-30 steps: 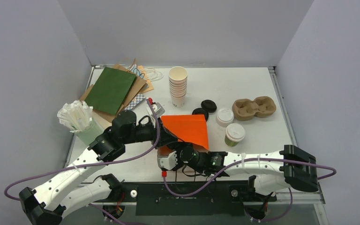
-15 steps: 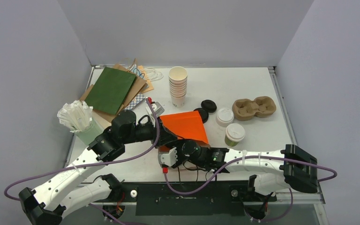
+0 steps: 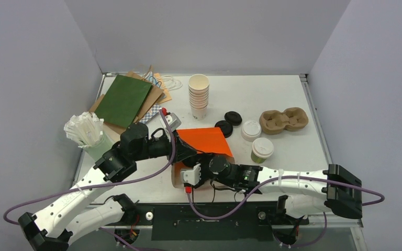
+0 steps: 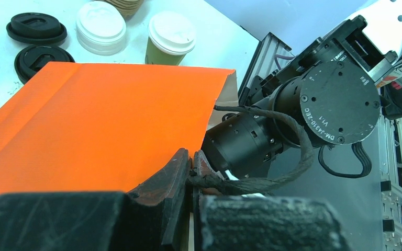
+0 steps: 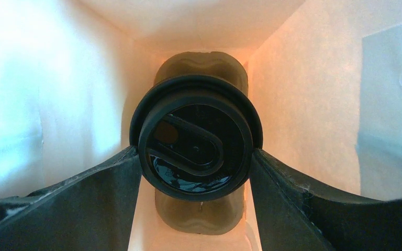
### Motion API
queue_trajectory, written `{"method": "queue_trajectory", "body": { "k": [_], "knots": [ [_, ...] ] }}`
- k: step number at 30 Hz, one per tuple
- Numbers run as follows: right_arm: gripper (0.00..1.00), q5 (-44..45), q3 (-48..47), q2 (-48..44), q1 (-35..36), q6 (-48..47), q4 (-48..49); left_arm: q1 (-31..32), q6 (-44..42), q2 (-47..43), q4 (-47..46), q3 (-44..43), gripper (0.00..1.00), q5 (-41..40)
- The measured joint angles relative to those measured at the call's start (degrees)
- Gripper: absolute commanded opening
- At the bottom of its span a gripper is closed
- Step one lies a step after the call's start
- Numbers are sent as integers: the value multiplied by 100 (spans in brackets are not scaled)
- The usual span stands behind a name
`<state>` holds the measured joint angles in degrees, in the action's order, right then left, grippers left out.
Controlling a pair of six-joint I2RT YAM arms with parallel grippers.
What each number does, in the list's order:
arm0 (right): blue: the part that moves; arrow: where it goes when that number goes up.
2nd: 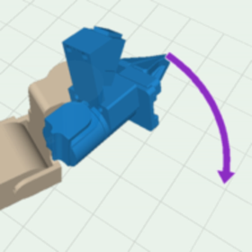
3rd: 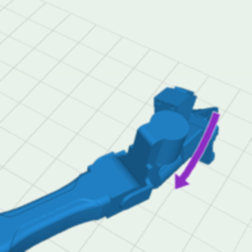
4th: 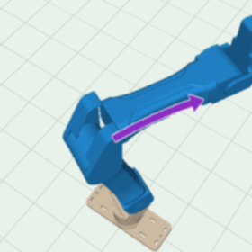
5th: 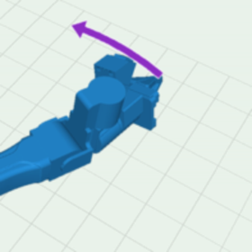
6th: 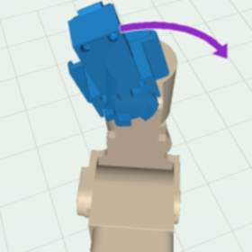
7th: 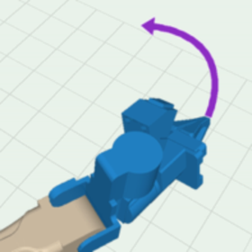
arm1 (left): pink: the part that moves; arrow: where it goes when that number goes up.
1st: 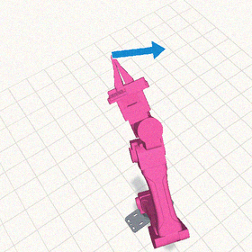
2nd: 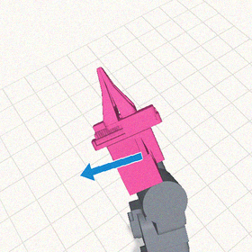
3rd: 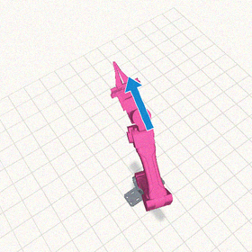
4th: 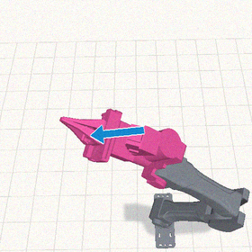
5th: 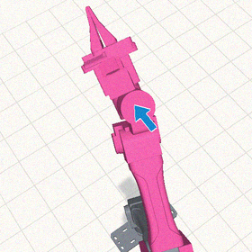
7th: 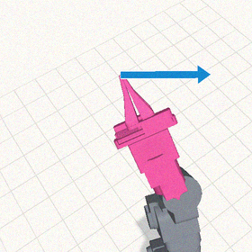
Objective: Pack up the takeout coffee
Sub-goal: Place the coffee cup on the cup tray.
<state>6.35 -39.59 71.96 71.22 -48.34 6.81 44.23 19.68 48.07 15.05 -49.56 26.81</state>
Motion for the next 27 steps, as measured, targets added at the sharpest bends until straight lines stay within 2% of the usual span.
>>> {"method": "queue_trajectory", "body": {
  "k": [16,27],
  "knots": [
    [36,129,149,44,203,39,474,4,-37,79,26,13,0,-37],
    [35,133,166,535,203,-7,708,11,-35,35,24,59,0,22]
  ]
}}
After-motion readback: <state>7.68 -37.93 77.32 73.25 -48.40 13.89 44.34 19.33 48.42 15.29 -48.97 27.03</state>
